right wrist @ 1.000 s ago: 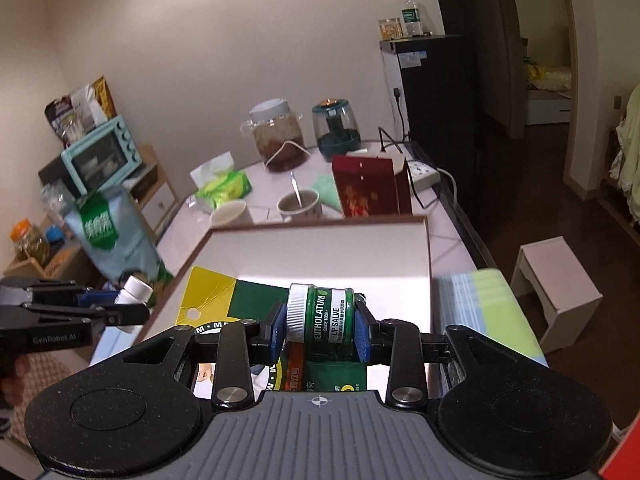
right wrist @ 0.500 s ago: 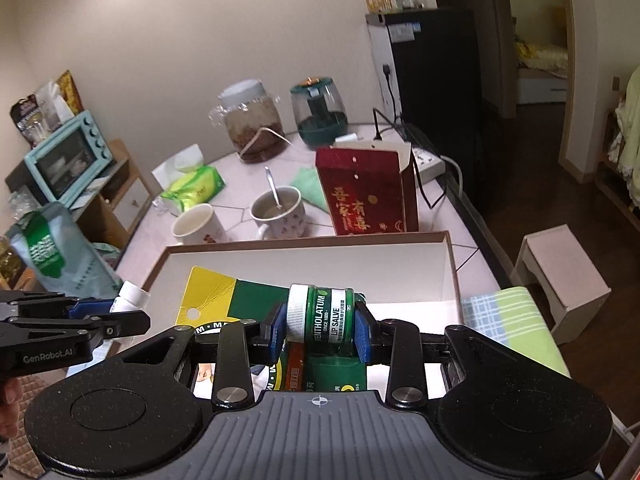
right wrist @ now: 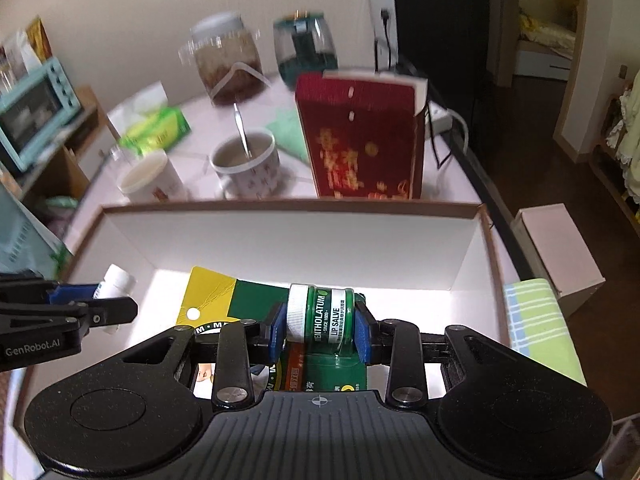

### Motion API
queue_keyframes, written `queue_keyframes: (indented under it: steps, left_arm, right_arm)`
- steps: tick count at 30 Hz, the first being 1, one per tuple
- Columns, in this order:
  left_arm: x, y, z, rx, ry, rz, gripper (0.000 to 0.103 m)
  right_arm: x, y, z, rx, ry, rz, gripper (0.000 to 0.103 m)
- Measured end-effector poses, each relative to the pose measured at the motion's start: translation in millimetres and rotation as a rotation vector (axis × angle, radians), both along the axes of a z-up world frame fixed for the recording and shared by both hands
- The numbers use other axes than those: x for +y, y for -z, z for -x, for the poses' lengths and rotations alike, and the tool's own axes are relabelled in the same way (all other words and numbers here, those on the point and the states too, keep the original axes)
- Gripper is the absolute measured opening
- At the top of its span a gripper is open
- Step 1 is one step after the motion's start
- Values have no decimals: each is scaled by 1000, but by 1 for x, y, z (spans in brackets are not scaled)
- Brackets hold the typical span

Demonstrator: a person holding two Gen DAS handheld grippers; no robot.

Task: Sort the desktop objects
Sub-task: 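Lift the pill bottle and blister card over the box with both tools, then open both tools to drop the bottle and card into the box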

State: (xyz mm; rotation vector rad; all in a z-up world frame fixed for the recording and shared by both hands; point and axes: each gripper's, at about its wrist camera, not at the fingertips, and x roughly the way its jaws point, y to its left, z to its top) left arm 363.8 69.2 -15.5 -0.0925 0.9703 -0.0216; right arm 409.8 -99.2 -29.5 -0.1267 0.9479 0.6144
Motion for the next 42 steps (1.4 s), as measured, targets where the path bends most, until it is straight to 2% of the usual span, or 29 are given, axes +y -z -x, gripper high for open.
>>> queue_keyframes:
  steps: [10,19,20,21,22,23,34,42]
  left_arm:
    - [-1,37,-37,91,-27,4,22]
    - [-4,56,-57,122,-41,18,23]
    - [-4,58,-59,126,-44,20,25]
    - [-3,59,-60,130,-48,16,29]
    - [-3,61,-61,134,-53,12,38]
    - [-2,63,-62,138,-57,9,45]
    - [2,51,-41,143,-62,-2,45]
    - [-2,32,-27,108,-52,-57,45]
  right_arm:
    - [30,41,-30,37,-7,140,34]
    - [34,48,-40,41,19,126,34]
    - [34,48,-41,41,24,122,42]
    - [34,49,-41,41,28,118,67]
    - [34,49,-42,42,33,114,79]
    - [34,49,-43,42,37,110,81]
    - [12,34,-28,124,47,78,81]
    - [-2,23,-3,140,63,63,81]
